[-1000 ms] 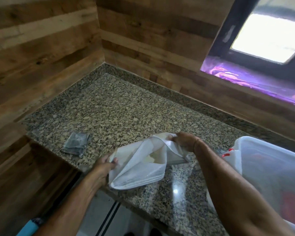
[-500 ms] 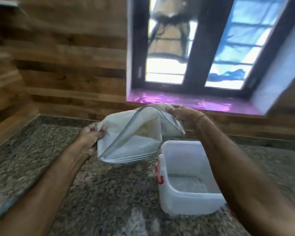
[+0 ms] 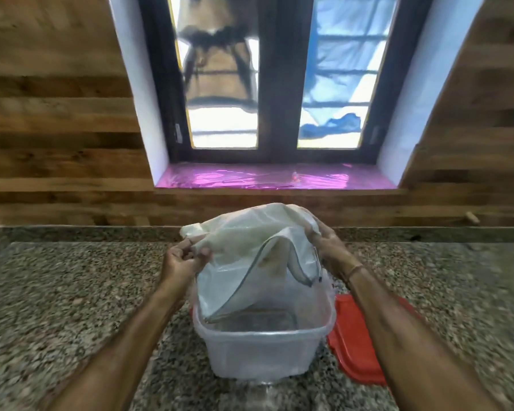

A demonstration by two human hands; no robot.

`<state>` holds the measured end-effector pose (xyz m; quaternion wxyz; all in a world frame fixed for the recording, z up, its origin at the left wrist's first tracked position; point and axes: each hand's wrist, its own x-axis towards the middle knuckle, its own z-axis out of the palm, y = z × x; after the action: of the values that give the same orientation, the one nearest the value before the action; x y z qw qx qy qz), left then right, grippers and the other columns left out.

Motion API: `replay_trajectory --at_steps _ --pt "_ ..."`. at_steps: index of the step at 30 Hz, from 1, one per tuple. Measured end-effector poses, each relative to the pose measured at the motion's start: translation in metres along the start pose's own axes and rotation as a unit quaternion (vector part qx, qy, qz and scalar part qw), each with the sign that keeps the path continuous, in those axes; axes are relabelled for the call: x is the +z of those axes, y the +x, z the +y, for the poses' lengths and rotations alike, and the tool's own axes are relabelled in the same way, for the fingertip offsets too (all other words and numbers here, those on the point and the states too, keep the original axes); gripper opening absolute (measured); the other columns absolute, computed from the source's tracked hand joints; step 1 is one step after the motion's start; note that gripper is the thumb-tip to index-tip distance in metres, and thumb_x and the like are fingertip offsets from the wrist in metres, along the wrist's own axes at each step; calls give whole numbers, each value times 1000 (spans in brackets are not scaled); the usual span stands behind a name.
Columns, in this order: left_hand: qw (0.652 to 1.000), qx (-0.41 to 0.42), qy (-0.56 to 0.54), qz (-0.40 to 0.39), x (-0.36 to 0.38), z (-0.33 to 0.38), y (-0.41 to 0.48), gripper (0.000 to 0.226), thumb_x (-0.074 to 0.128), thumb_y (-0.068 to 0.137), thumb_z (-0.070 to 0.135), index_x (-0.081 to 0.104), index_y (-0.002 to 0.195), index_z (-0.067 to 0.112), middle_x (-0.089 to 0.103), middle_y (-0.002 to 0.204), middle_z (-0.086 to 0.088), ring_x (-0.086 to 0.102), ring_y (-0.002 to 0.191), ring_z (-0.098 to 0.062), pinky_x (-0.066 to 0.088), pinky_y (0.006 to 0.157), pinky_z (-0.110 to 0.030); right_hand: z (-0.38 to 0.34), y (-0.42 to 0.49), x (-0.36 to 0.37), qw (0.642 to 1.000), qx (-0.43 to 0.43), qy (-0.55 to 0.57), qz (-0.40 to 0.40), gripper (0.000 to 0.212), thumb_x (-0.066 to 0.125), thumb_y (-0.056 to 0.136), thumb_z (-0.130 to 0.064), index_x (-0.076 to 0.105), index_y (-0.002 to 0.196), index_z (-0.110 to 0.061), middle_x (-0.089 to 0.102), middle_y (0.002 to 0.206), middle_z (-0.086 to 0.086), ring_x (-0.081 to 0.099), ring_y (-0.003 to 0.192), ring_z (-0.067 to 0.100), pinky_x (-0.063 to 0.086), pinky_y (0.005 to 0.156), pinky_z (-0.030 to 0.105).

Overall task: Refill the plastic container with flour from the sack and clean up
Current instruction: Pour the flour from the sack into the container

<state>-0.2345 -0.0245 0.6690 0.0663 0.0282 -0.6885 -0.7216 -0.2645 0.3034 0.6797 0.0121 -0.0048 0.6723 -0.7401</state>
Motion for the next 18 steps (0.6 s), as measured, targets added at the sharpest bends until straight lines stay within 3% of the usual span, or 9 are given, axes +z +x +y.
replay_trajectory --at_steps 3,5,7,9,12,15,18 --pt "1000 -10 6 23 4 -7 -10 20 76 89 20 77 108 13 80 88 1 73 83 -16 62 76 -29 20 -8 -7 1000 7 25 4 57 65 98 -24 52 153 -20 76 124 9 75 95 13 63 75 26" --pt "999 -21 8 43 1 -14 -13 47 88 71 51 82 101 15 80 98 -10 74 92 -25 60 88 -40 21 -11 -10 999 7 34 -15 53 61 101 -19 51 153 -24 76 121 6 75 97 15 63 77 27" --pt "997 -48 -5 63 2 -19 -17 71 92 55 67 83 101 13 80 102 -14 75 95 -29 58 92 -43 21 -16 -13 997 7 53 -48 54 61 101 -24 50 154 -29 71 134 12 72 109 23 64 87 34" --pt "994 -65 -30 84 8 -14 -22 68 90 63 62 81 99 5 79 93 -13 72 86 -27 60 81 -38 19 -19 -15 993 6 85 -80 48 53 106 -28 49 154 -31 65 142 13 67 124 30 59 100 43" --pt "985 -90 -50 140 18 -8 -28 40 82 85 38 77 88 -1 68 78 -12 58 71 -21 53 54 -26 17 -22 -14 989 6 108 -100 57 49 102 -43 47 155 -23 59 150 12 60 135 34 51 109 51" --pt "979 -82 -48 182 24 -11 -30 29 87 82 31 72 76 7 65 75 -10 54 72 -21 51 61 -29 15 -22 -9 988 7 113 -104 61 52 100 -48 53 149 -13 57 149 21 61 131 34 57 103 47" --pt "975 -46 -11 218 28 -14 -32 33 90 78 25 59 79 15 63 75 1 56 74 -19 47 63 -25 16 -23 -6 989 26 128 -73 70 68 90 -47 57 138 4 64 132 26 68 108 31 63 85 36"
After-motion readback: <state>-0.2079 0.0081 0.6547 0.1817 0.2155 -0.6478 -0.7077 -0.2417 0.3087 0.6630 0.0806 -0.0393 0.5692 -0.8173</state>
